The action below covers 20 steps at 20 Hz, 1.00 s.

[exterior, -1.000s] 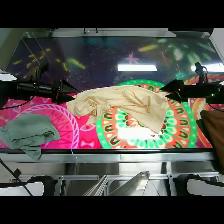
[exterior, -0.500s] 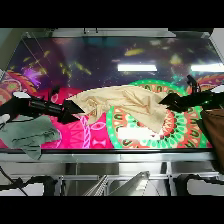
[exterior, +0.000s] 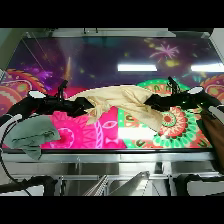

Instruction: Fold the shirts.

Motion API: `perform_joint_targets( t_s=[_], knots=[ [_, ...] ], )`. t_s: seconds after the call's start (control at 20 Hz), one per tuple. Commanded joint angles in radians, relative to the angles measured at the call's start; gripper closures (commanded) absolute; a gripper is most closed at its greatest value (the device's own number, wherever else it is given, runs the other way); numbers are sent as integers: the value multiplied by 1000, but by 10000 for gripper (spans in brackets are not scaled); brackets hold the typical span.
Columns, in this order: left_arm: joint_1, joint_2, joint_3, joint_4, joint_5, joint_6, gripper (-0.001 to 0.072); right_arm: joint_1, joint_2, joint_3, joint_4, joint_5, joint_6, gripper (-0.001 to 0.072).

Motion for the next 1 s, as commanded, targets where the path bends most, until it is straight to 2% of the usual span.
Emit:
perform_joint_targets(
  t_s=[0.0,0.05,0.3,0.45,0.7,0.95],
  knots=[
    [-10,0,37,-1,61,-1,-1,10,-5,0,18,-8,-6,698],
    [-10,-3,37,-1,60,-1,-2,10,-5,0,18,-8,-7,675],
    [-14,-29,37,0,-79,-5,-2,10,-5,0,18,-8,-7,697],
    [-28,-26,37,5,-110,-5,-2,10,-5,0,18,-8,-7,698],
    [-99,-26,37,106,17,-70,-2,10,-5,0,19,-8,-7,698],
    [-168,-50,37,104,121,-85,-2,10,-5,0,18,-2,-7,698]
  ],
)
